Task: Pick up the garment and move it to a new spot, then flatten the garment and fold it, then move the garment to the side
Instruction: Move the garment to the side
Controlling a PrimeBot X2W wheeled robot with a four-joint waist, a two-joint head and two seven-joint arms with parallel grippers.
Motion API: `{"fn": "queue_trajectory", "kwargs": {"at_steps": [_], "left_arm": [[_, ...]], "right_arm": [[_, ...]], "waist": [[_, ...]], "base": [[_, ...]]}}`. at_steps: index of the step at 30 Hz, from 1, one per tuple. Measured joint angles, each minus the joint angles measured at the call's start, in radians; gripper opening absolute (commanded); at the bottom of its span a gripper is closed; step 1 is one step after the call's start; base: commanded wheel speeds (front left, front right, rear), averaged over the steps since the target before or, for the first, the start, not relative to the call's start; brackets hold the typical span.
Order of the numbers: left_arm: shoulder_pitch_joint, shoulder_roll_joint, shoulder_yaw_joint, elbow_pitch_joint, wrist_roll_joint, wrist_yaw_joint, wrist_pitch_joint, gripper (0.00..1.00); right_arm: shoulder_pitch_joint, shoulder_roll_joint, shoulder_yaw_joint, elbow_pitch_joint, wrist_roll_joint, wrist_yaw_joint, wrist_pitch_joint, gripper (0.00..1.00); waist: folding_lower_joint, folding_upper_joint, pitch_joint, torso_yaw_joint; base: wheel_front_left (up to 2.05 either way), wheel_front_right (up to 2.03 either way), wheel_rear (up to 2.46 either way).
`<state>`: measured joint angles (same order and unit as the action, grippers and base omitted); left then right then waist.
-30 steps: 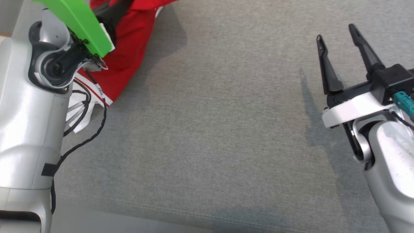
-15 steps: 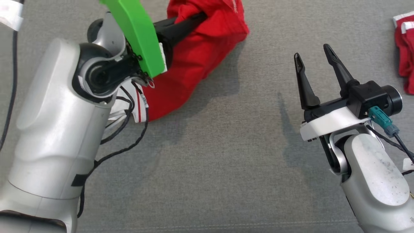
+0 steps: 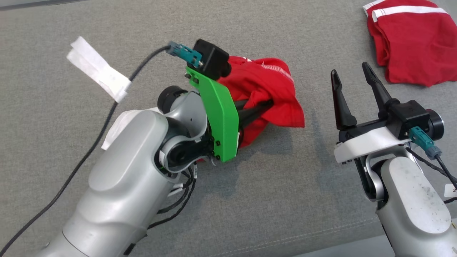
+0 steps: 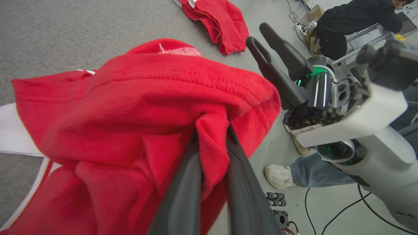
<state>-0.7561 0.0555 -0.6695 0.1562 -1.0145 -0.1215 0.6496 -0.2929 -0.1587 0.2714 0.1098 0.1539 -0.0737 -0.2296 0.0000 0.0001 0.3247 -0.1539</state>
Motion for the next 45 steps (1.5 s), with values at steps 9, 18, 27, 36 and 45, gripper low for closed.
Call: {"fn": "queue_trajectory", "kwargs": {"at_steps": [9, 18, 27, 36, 45], "left_arm": [[0.034, 0.014, -0.078, 0.069, 0.168, 0.017, -0.094, 0.00], [0.033, 0.002, -0.086, 0.129, 0.232, 0.035, -0.214, 0.24], [0.033, -0.004, -0.120, 0.167, 0.285, 0.035, -0.293, 1.00], [0.036, -0.005, -0.099, 0.144, 0.289, 0.053, -0.387, 1.00], [0.143, 0.035, -0.019, 0.114, 0.298, 0.124, -0.489, 1.00]], "right_arm": [[0.000, 0.023, 0.022, 0.016, 0.006, 0.001, -0.009, 1.00], [0.000, 0.034, 0.031, 0.045, 0.006, 0.002, -0.013, 1.00], [0.020, 0.024, 0.028, 0.060, 0.003, 0.002, -0.016, 1.00], [0.020, -0.030, 0.058, 0.043, -0.042, 0.023, -0.017, 1.00], [0.004, -0.063, 0.203, 0.040, -0.106, 0.134, 0.028, 1.00]], "waist": [[0.0000, 0.0000, 0.008, -0.055], [0.0000, 0.0000, 0.001, -0.104], [0.0000, 0.0000, -0.029, -0.097], [0.0000, 0.0000, -0.062, -0.035], [0.0000, 0.0000, -0.095, 0.070]], "base": [[0.00, 0.00, 0.00], [0.00, 0.00, 0.00], [0.00, 0.00, 0.00], [0.00, 0.00, 0.00], [0.00, 0.00, 0.00]]}}
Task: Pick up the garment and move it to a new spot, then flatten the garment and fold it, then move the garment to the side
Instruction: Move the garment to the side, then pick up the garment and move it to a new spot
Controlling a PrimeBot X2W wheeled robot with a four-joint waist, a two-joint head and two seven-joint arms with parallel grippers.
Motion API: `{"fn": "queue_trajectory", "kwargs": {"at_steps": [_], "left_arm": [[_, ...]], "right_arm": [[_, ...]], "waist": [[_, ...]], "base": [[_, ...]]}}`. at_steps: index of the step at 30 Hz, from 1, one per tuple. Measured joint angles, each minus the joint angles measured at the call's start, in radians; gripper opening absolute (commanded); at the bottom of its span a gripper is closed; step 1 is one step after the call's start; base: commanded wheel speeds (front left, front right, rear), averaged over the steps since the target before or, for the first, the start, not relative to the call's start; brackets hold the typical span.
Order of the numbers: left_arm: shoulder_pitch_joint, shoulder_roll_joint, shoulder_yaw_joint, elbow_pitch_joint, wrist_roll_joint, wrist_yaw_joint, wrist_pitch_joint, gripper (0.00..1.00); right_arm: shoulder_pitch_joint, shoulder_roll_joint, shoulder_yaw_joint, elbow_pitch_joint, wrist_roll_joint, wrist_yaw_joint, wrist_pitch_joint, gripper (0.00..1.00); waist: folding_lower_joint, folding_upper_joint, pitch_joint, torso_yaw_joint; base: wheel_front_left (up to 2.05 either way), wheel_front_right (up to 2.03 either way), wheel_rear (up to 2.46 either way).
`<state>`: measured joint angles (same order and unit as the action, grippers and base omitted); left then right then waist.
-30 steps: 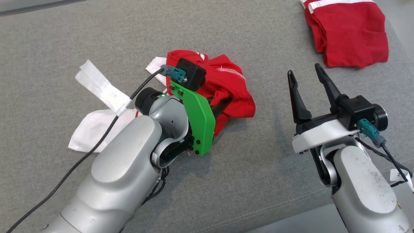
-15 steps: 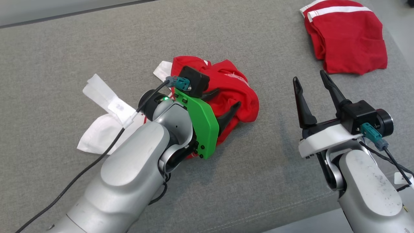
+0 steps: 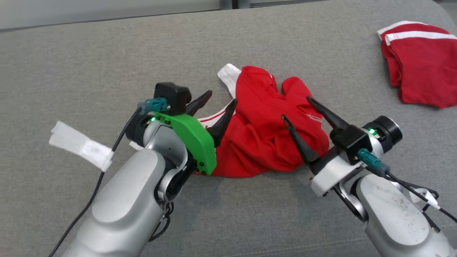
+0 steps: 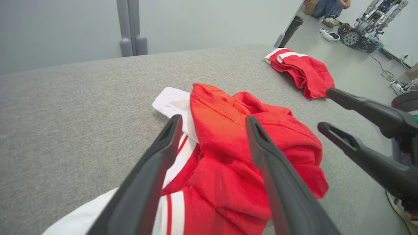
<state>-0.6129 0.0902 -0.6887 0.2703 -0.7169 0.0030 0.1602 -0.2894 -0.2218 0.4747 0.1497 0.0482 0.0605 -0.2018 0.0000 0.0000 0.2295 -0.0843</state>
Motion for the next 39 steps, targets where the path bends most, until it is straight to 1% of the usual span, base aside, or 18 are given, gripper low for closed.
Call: {"fn": "queue_trajectory", "kwargs": {"at_steps": [2, 4, 5, 9, 11, 14, 16, 20, 25, 31, 39], "left_arm": [[0.033, 0.020, 0.007, -0.005, 0.005, 0.017, -0.020, 1.00], [0.063, 0.036, 0.017, -0.014, 0.011, 0.035, -0.042, 1.00], [0.063, 0.036, 0.017, -0.014, 0.011, 0.035, -0.042, 1.00], [0.132, 0.058, 0.047, -0.027, 0.013, 0.069, -0.085, 1.00], [0.169, 0.062, 0.052, -0.033, 0.013, 0.077, -0.102, 1.00], [0.219, 0.062, 0.067, -0.053, 0.012, 0.082, -0.125, 1.00], [0.239, 0.061, 0.077, -0.064, 0.009, 0.087, -0.143, 1.00], [0.271, 0.060, 0.083, -0.090, 0.002, 0.090, -0.167, 1.00], [0.311, 0.056, 0.084, -0.114, -0.012, 0.091, -0.184, 1.00], [0.328, 0.047, 0.081, -0.129, -0.021, 0.091, -0.196, 1.00], [0.335, 0.041, 0.073, -0.170, -0.029, 0.090, -0.198, 1.00]], "right_arm": [[-0.016, 0.000, 0.028, 0.005, -0.006, 0.023, 0.021, 1.00], [-0.031, 0.000, 0.054, 0.020, -0.006, 0.037, 0.047, 1.00], [-0.031, 0.000, 0.054, 0.020, -0.006, 0.037, 0.047, 1.00], [-0.042, 0.003, 0.099, 0.057, -0.006, 0.050, 0.101, 1.00], [-0.052, 0.003, 0.124, 0.078, -0.007, 0.054, 0.130, 1.00], [-0.071, 0.004, 0.159, 0.102, -0.009, 0.054, 0.168, 1.00], [-0.085, 0.007, 0.179, 0.118, -0.010, 0.063, 0.192, 1.00], [-0.101, 0.007, 0.217, 0.157, -0.008, 0.063, 0.242, 1.00], [-0.123, 0.007, 0.235, 0.196, -0.002, 0.063, 0.284, 1.00], [-0.152, 0.007, 0.248, 0.251, 0.011, 0.063, 0.343, 1.00], [-0.218, 0.025, 0.317, 0.328, 0.015, 0.064, 0.432, 1.00]], "waist": [[0.0000, 0.0000, -0.008, 0.026], [0.0000, 0.0000, -0.017, 0.053], [0.0000, 0.0000, -0.017, 0.053], [0.0000, 0.0000, -0.034, 0.107], [0.0001, 0.0000, -0.041, 0.135], [0.0000, 0.0000, -0.051, 0.178], [0.0000, 0.0000, -0.056, 0.207], [0.0000, 0.0000, -0.062, 0.264], [0.0000, 0.0000, -0.065, 0.336], [0.0000, 0.0000, -0.065, 0.422], [0.0000, 0.0000, -0.053, 0.530]], "base": [[0.00, 0.00, 0.00], [0.00, 0.00, 0.00], [0.00, 0.00, 0.00], [0.00, 0.00, 0.00], [0.00, 0.00, 0.00], [0.00, 0.00, 0.00], [0.00, 0.00, 0.00], [0.00, 0.00, 0.00], [0.00, 0.00, 0.00], [0.00, 0.00, 0.00], [0.00, 0.00, 0.00]]}}
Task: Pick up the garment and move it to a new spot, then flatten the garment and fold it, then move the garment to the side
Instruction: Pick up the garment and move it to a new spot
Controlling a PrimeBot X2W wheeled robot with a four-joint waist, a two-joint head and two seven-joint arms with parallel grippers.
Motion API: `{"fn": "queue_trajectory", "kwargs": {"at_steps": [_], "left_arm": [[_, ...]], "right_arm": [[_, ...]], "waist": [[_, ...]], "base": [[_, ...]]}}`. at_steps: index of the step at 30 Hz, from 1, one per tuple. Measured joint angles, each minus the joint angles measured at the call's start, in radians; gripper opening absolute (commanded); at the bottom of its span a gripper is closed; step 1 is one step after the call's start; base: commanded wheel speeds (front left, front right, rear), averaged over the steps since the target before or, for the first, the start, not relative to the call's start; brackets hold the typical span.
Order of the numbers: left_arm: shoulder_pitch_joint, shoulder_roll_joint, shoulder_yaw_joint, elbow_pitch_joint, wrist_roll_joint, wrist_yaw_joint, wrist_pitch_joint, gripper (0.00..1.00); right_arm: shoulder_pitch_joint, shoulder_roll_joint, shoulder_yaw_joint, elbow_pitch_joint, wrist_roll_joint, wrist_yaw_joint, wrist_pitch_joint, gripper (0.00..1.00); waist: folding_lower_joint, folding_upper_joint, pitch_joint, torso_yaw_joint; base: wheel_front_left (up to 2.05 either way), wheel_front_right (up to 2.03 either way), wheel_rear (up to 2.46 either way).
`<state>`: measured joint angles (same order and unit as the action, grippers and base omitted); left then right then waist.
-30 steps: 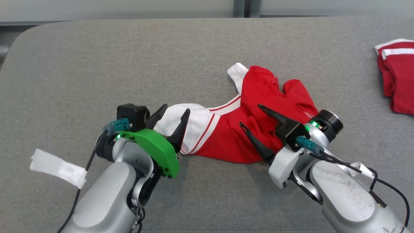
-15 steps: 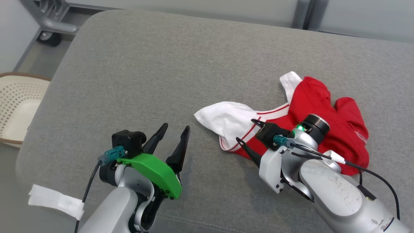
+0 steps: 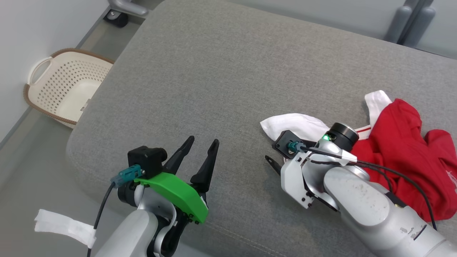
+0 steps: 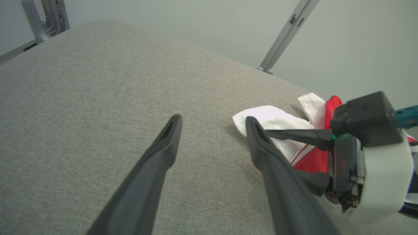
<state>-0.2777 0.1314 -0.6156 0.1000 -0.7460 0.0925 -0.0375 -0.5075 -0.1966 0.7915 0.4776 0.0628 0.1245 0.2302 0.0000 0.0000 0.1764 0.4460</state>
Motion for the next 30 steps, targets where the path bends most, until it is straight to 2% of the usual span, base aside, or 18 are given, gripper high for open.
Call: {"fn": "queue_trajectory", "kwargs": {"at_steps": [9, 14, 22, 23, 24, 25, 30], "left_arm": [[0.018, -0.007, 0.010, -0.019, -0.009, -0.004, -0.017, 1.00], [0.029, 0.002, 0.018, -0.028, -0.020, -0.004, -0.018, 1.00], [0.036, 0.005, 0.023, -0.049, -0.026, -0.004, -0.018, 1.00], [0.036, 0.005, 0.023, -0.050, -0.026, -0.004, -0.018, 1.00], [0.036, 0.005, 0.023, -0.051, -0.026, -0.004, -0.018, 1.00], [0.036, 0.005, 0.023, -0.052, -0.026, -0.004, -0.018, 1.00], [0.036, 0.005, 0.024, -0.055, -0.034, -0.004, -0.020, 1.00]], "right_arm": [[-0.084, -0.006, 0.005, 0.052, -0.002, 0.000, 0.052, 1.00], [-0.087, -0.026, 0.019, 0.103, -0.002, 0.000, 0.111, 1.00], [-0.111, -0.022, 0.032, 0.147, 0.032, 0.000, 0.200, 1.00], [-0.116, -0.021, 0.039, 0.151, 0.042, 0.000, 0.212, 0.75], [-0.122, -0.021, 0.046, 0.152, 0.046, 0.000, 0.220, 0.29], [-0.126, -0.021, 0.052, 0.154, 0.047, 0.000, 0.224, 0.00], [-0.142, -0.022, 0.071, 0.154, 0.064, 0.000, 0.246, 0.00]], "waist": [[0.0000, 0.0000, 0.019, 0.063], [0.0000, 0.0000, 0.018, 0.070], [0.0000, 0.0000, 0.029, 0.072], [0.0000, 0.0000, 0.030, 0.073], [0.0000, 0.0000, 0.031, 0.073], [0.0000, 0.0000, 0.032, 0.074], [0.0000, 0.0000, 0.034, 0.074]], "base": [[0.00, 0.00, 0.00], [0.00, 0.00, 0.00], [0.00, 0.00, 0.00], [0.00, 0.00, 0.00], [0.00, 0.00, 0.00], [0.00, 0.00, 0.00], [0.00, 0.00, 0.00]]}}
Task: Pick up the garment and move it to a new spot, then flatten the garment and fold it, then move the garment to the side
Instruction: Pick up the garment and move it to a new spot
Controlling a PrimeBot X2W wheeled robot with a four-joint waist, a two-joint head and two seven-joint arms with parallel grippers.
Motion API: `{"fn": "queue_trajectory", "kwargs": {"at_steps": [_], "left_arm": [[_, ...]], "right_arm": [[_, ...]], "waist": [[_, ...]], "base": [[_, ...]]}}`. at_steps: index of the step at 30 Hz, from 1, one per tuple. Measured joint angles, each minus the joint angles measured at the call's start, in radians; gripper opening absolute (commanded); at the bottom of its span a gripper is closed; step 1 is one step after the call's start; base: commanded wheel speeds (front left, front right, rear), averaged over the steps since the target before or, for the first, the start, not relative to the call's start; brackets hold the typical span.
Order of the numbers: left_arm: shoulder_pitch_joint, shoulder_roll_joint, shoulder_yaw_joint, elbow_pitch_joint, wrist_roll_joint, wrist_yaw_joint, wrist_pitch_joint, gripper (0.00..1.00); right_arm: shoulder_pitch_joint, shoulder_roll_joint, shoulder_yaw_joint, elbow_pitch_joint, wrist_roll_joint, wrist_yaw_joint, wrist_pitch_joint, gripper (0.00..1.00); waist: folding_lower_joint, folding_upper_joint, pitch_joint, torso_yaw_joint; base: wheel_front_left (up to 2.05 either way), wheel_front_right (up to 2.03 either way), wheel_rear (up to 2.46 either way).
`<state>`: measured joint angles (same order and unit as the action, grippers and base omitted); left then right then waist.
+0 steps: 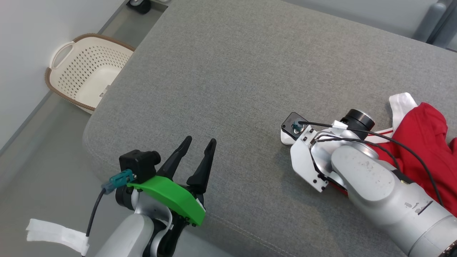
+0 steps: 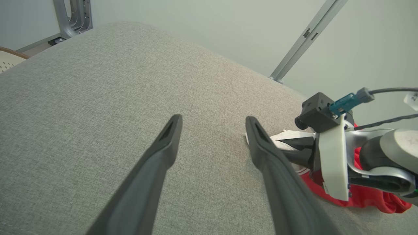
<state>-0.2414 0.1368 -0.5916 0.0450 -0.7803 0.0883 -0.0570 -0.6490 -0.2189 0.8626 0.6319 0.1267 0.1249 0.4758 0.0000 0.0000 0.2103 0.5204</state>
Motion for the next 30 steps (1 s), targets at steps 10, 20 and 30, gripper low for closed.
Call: {"fn": "queue_trajectory", "kwargs": {"at_steps": [10, 20, 30], "left_arm": [[0.012, 0.004, 0.012, -0.003, 0.000, 0.000, -0.016, 1.00], [0.013, 0.002, -0.001, -0.005, 0.000, 0.000, -0.014, 1.00], [0.028, 0.001, -0.017, 0.000, 0.000, 0.000, -0.009, 1.00]], "right_arm": [[-0.151, 0.066, -0.084, -0.114, 0.026, 0.000, -0.100, 0.00], [-0.316, 0.094, -0.131, -0.208, 0.036, 0.000, -0.143, 0.00], [-0.432, 0.096, -0.200, -0.236, 0.066, -0.001, -0.147, 0.00]], "waist": [[0.0000, 0.0000, -0.022, -0.029], [0.0000, 0.0000, -0.059, -0.055], [0.0000, 0.0000, -0.096, -0.068]], "base": [[0.00, 0.00, 0.00], [0.00, 0.00, 0.00], [0.00, 0.00, 0.00]]}}
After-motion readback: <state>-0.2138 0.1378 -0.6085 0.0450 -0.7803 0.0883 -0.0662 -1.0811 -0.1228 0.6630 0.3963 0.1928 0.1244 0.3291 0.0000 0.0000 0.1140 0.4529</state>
